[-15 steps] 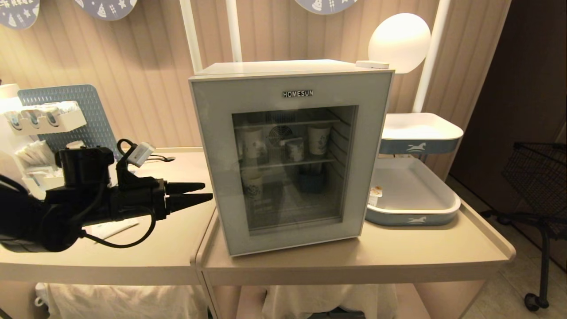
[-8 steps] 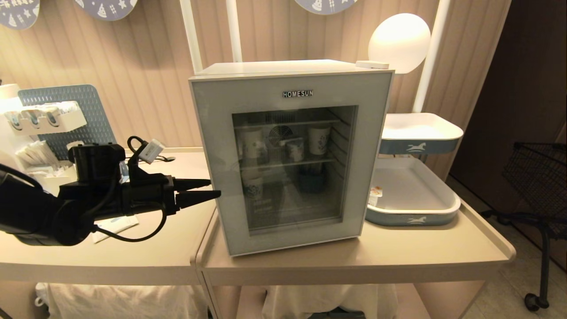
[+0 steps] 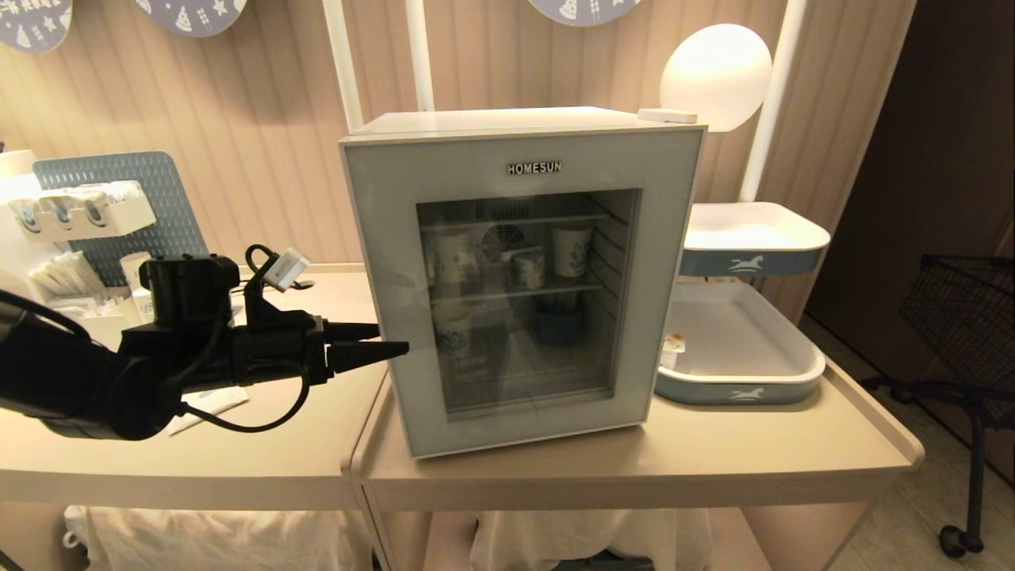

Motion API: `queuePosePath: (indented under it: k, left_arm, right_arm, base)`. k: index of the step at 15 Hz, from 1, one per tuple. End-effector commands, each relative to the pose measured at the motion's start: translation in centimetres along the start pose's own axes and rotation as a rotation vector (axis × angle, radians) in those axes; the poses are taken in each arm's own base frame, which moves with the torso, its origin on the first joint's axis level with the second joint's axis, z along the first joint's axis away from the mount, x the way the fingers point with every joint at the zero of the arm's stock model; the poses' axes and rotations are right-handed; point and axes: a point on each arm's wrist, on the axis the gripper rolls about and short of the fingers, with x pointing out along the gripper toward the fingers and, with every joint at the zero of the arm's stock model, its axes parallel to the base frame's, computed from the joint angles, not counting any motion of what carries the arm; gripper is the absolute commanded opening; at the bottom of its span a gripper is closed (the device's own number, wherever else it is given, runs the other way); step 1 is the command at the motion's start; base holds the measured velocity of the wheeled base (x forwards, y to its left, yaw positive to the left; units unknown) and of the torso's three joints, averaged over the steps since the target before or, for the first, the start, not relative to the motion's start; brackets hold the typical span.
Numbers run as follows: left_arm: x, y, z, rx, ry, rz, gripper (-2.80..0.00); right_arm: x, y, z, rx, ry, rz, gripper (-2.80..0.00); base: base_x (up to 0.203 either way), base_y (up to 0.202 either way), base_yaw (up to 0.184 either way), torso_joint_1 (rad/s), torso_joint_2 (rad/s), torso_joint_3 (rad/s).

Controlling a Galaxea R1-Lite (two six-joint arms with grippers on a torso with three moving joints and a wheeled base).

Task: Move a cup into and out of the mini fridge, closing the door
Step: Open the freezer door

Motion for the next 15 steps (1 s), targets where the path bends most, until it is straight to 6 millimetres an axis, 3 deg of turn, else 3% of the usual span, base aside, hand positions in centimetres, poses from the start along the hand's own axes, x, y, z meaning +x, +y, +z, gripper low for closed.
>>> queuePosePath:
  k: [1, 3, 6, 15]
  left_arm:
    - [0.9, -0.3, -0.1, 0.006, 0.009, -0.029, 0.0]
    - [1.3, -0.7, -0.3, 0.005, 0.017, -0.043, 0.0]
    - [0.4, -2.4, -0.2, 0.01, 0.015, -0.048, 0.0]
    - [-5.3, -13.9, -0.4, 0.145, -0.044, -0.12, 0.0]
  right_arm:
    - [0.0, 0.0, 0.0, 0.0, 0.0, 0.0, -2.8]
    - [0.0, 0.0, 0.0, 0.0, 0.0, 0.0, -2.8]
    - [0.0, 0.0, 0.0, 0.0, 0.0, 0.0, -2.8]
    - [0.0, 0.0, 0.0, 0.0, 0.0, 0.0, -2.8]
  base:
    - [0.0, 0.0, 0.0, 0.0, 0.0, 0.0]
    - [0.0, 0.0, 0.0, 0.0, 0.0, 0.0]
    - [0.0, 0.0, 0.0, 0.0, 0.0, 0.0]
    - [0.0, 0.0, 0.0, 0.0, 0.0, 0.0]
